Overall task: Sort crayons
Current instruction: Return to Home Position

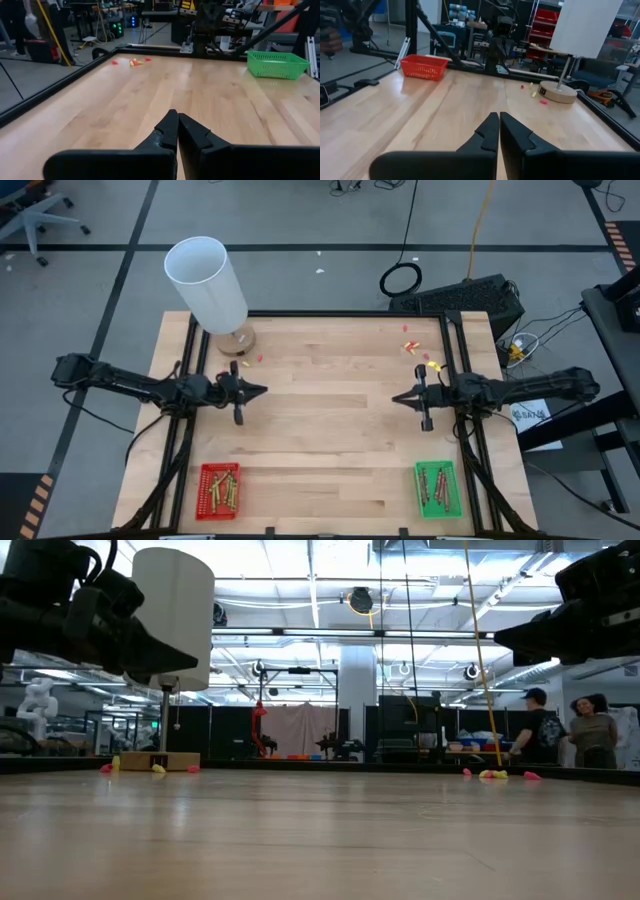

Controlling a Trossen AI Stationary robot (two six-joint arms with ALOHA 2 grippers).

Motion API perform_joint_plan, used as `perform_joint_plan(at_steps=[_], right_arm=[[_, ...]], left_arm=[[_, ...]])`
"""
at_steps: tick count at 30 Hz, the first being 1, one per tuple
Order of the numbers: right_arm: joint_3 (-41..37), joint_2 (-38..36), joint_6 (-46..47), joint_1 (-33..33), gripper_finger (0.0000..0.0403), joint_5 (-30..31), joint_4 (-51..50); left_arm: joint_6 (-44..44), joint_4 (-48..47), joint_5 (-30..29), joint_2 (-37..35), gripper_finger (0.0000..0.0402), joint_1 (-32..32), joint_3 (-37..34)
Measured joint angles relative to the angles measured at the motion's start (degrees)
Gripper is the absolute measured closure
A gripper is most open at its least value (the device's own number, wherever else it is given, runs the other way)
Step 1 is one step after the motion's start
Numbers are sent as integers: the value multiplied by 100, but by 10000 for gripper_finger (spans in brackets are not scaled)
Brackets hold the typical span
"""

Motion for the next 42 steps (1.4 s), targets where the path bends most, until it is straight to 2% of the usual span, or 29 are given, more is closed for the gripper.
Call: perform_joint_plan(at_steps=[6,18,36,42], right_arm=[[0,-746,334,-122,403,448,-732],[0,-2087,450,-141,403,398,-1689],[0,-2098,150,-141,403,115,-1812],[0,-2075,126,-139,403,-32,-1832]], left_arm=[[-40,-348,-69,-359,389,0,-2],[-45,-1137,-101,-1180,389,0,-4],[-32,-2868,-47,-2810,389,0,-7],[48,-3036,345,-3388,389,-4,-9]])
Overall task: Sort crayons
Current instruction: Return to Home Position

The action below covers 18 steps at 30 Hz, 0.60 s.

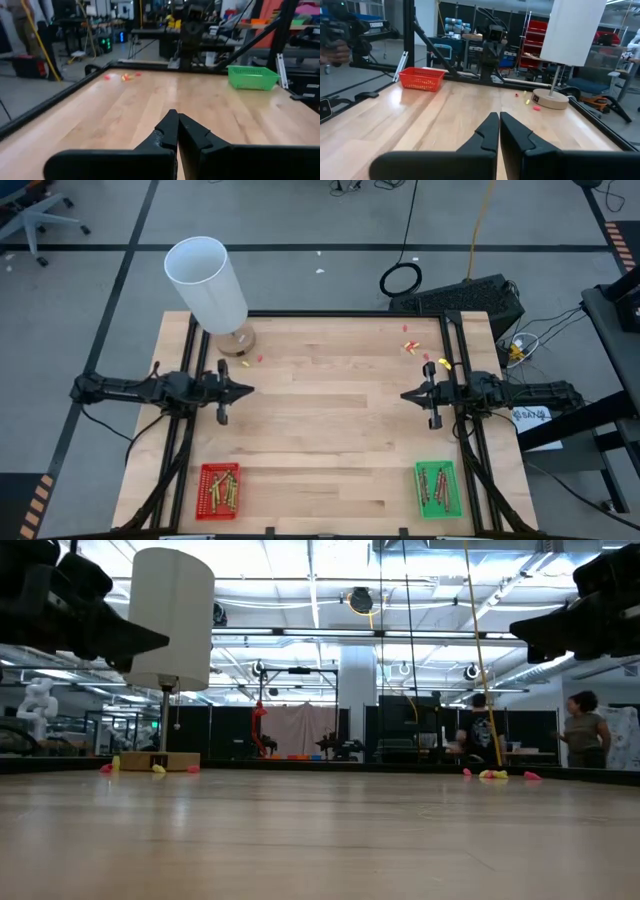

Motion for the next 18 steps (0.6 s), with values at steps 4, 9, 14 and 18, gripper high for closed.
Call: perform_joint_plan(at_steps=[4,9,14,18], right_arm=[[0,30,62,-1,403,9,0],[0,29,56,0,403,9,5],[0,-27,-41,-2,403,16,35],[0,-28,-56,-2,403,13,79]], left_arm=[[151,-16,36,-170,389,0,0],[366,-33,82,-227,389,0,-2],[364,-44,134,-236,389,4,-4],[364,-50,141,-262,389,4,-4]])
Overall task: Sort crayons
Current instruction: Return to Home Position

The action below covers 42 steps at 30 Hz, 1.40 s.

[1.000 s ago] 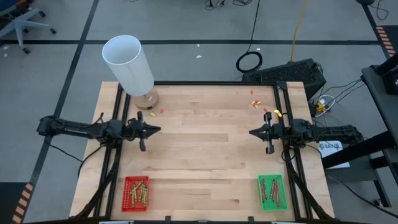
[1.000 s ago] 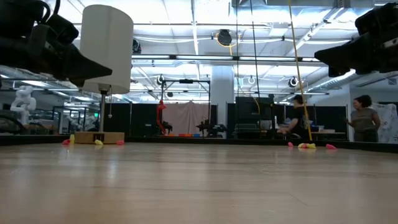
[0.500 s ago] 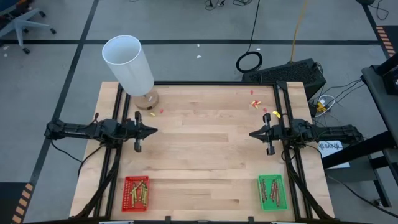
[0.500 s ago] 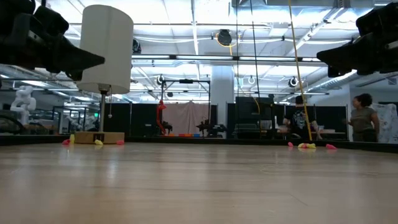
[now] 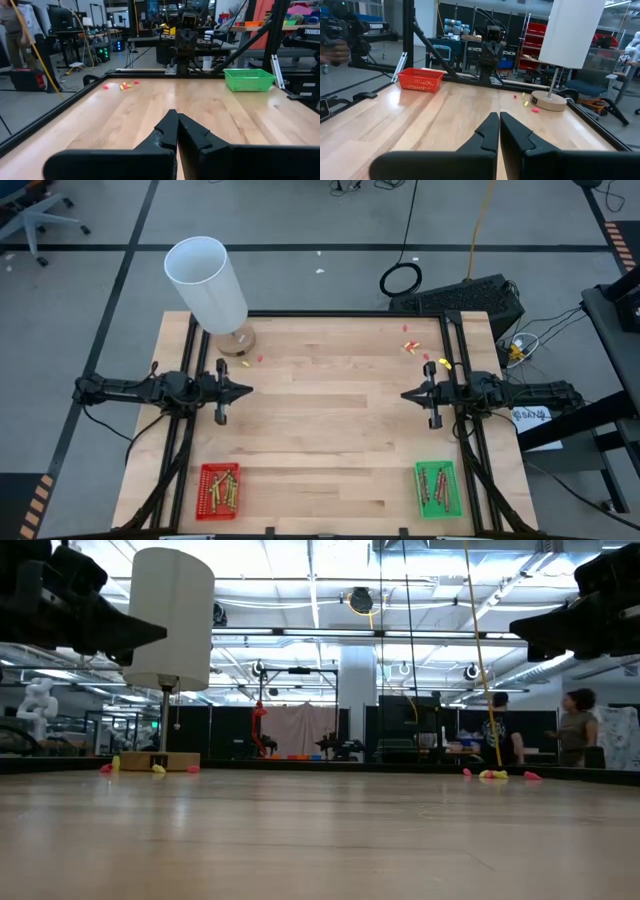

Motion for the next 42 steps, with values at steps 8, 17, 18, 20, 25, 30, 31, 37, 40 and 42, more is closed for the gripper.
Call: perform_joint_plan(at_steps=[8,17,18,20,25,30,31,37,40,42], right_arm=[[0,0,128,0,403,5,17],[0,2,128,0,403,-6,-2],[0,2,113,0,403,-4,-2],[0,2,113,0,403,-4,-2],[0,2,103,0,403,-2,-4],[0,2,102,0,403,0,-6],[0,2,102,0,403,0,-6],[0,2,101,0,403,1,-9],[0,4,100,0,403,3,-9],[0,4,100,0,403,3,-8]], left_arm=[[7,-7,0,-83,388,0,0],[-148,-37,139,-83,388,-1,0],[-148,-47,196,-83,388,0,0],[-147,-51,214,-83,388,0,0],[-9,-51,214,-83,388,0,0],[46,-53,214,-83,388,0,0],[49,-53,213,-83,388,0,0],[333,4,-75,-84,388,94,0],[300,4,-48,-107,388,223,0],[204,-31,124,-107,389,271,0]])
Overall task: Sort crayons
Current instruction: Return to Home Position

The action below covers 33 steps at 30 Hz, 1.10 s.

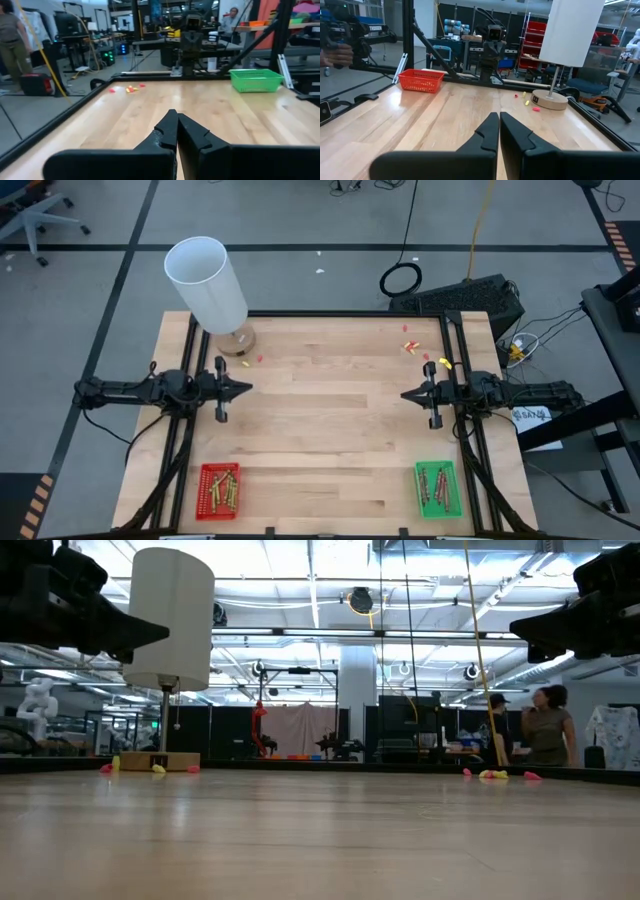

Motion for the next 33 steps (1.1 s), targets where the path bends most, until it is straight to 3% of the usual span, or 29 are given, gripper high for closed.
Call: perform_joint_plan(at_steps=[33], right_arm=[[0,0,1,0,403,4,26]], left_arm=[[-182,39,69,48,388,53,-2]])
